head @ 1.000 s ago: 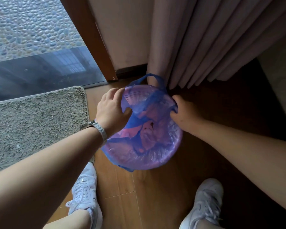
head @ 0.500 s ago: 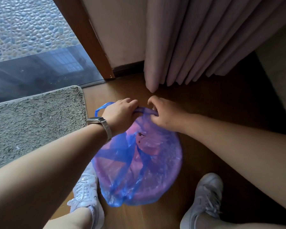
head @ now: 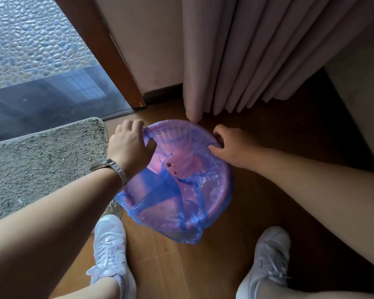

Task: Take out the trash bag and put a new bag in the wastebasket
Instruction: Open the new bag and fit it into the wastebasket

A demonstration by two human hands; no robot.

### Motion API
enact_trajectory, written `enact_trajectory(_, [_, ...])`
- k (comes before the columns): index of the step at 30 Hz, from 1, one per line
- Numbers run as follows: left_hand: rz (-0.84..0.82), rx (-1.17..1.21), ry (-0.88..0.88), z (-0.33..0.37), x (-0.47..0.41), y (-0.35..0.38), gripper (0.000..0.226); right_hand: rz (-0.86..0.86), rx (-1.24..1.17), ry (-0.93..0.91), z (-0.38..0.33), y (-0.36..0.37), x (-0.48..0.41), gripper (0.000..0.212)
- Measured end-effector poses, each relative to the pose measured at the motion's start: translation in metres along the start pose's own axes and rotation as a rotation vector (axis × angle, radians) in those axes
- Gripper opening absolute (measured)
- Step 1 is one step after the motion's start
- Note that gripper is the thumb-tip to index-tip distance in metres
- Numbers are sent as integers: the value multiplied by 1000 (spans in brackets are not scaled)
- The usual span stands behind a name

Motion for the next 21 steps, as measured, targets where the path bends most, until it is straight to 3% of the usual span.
enact_trajectory(5, [-1, -58, 461, 81, 10, 7, 52, -10, 8, 39, -1, 11, -5, 20])
enact_trajectory(9, [-30, -60, 600, 114, 16, 20, 54, -30, 24, -10, -11, 13, -11, 20])
enact_trajectory(14, [-30, -73, 545, 107, 10, 25, 31, -61, -47, -116, -26, 18, -10, 25])
enact_trajectory(21, [-53, 45, 225, 55, -7, 23, 25, 195, 43, -232, -35, -10, -2, 32])
Point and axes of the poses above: each hand's wrist, its own x-axis away from the middle knuckle, its own y-axis out of the palm, z = x × y, the point moved 8 cm from there along -x, towards the middle knuckle, and after that the axes turned 2 degrees about -y, right-handed, at the moved point
